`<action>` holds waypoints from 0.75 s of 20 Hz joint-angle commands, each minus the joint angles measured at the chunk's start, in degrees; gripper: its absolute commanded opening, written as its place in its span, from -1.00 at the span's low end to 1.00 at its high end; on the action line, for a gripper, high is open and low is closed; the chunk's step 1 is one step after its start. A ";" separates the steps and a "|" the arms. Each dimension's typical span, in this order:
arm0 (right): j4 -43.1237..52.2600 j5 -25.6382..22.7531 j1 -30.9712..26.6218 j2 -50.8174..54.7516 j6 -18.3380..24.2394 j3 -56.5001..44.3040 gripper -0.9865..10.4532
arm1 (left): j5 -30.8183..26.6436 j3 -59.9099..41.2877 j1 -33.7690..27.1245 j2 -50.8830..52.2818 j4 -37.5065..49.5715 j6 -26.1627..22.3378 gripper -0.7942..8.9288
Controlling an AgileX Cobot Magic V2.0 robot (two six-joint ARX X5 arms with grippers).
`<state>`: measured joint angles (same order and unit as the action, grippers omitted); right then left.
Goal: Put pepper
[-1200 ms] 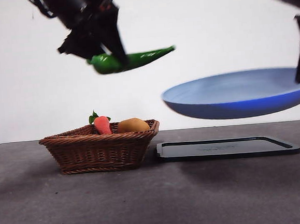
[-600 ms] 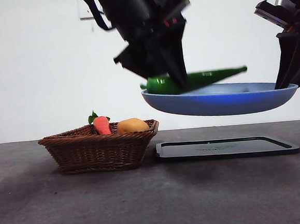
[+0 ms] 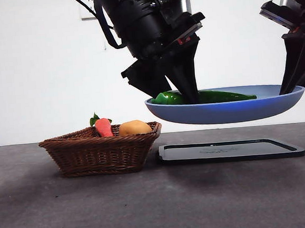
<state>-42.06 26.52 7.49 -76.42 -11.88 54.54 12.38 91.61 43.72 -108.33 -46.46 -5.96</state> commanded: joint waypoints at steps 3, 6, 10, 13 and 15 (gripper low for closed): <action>-0.04 0.57 0.20 -0.50 1.05 1.14 -0.82 | -0.11 1.14 0.57 0.37 -1.51 0.39 -0.35; -0.22 0.57 0.17 -0.50 1.03 1.14 -0.82 | -0.15 1.14 0.57 3.98 -1.77 0.39 -0.35; -0.44 0.57 0.17 -0.50 1.01 1.14 -0.82 | -0.31 1.14 0.44 9.73 -3.32 0.37 -0.35; 0.59 0.02 -0.07 -0.52 0.79 1.16 -0.82 | -0.37 1.14 0.39 15.41 -4.39 0.35 -0.35; 2.60 0.04 -1.29 -0.70 -0.35 1.16 -0.82 | -0.39 1.14 0.15 19.74 -4.50 0.35 -0.35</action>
<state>-40.25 26.39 6.31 -76.44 -11.42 54.54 12.12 91.61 43.59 -88.14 -51.09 -5.93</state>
